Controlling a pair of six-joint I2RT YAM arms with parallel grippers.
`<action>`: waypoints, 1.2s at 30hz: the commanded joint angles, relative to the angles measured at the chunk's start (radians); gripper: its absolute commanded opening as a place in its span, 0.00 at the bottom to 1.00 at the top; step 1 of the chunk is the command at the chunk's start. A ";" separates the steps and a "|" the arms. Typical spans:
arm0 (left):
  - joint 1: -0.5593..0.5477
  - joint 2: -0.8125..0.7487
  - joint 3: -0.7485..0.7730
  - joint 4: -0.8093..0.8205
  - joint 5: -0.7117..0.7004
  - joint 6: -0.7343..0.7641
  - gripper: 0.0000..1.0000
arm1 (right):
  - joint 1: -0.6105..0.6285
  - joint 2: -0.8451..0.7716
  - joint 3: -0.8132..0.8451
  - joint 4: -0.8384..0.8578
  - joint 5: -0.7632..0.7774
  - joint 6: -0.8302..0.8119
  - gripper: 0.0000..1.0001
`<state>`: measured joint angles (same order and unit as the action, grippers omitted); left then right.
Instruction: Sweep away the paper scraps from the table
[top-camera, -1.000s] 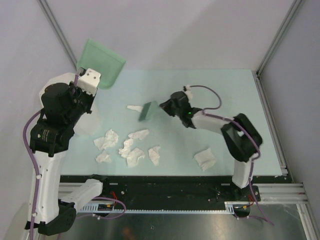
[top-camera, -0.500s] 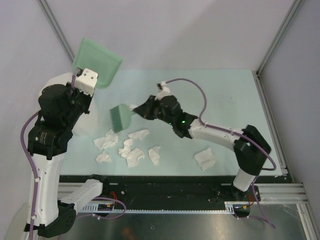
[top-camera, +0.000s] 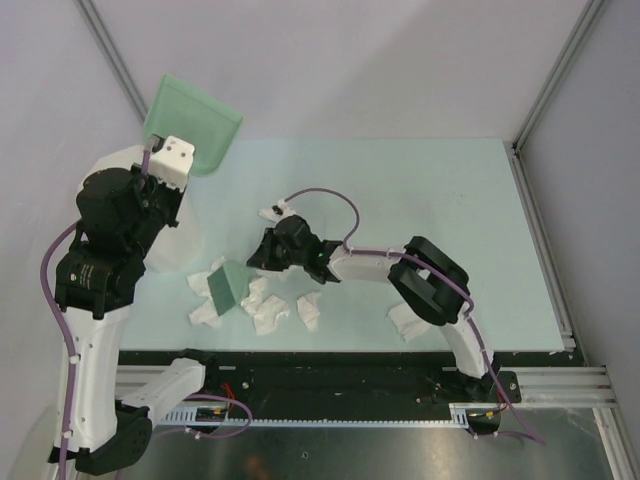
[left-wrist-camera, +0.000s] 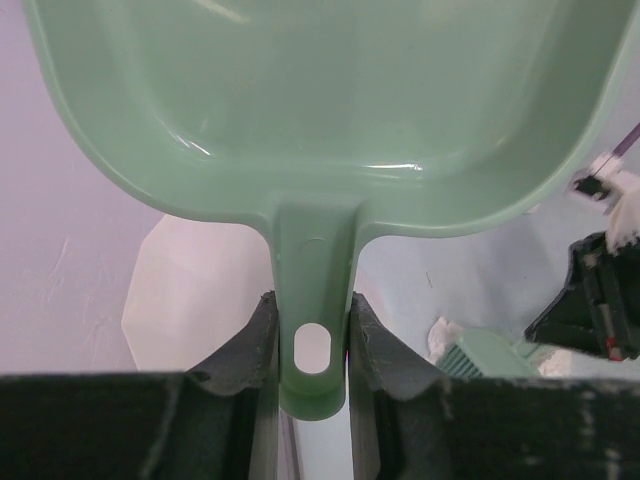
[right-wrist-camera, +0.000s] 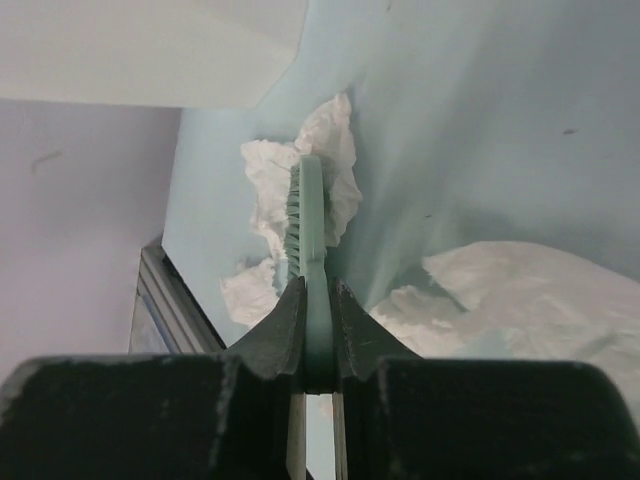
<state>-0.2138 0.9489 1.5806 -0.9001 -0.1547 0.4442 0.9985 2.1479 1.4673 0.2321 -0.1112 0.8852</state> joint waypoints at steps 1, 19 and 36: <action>-0.002 -0.009 0.004 0.026 -0.013 -0.012 0.00 | -0.086 -0.186 -0.108 -0.129 0.155 -0.071 0.00; -0.002 -0.001 -0.030 0.027 0.030 -0.015 0.00 | -0.250 -0.723 -0.203 -0.241 -0.161 -0.480 0.00; -0.002 0.004 -0.037 0.026 0.014 -0.027 0.00 | -0.133 -0.447 -0.153 -0.540 -0.521 -0.831 0.00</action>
<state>-0.2138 0.9573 1.5501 -0.9005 -0.1455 0.4435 0.9028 1.6855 1.2587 -0.2428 -0.6777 0.1226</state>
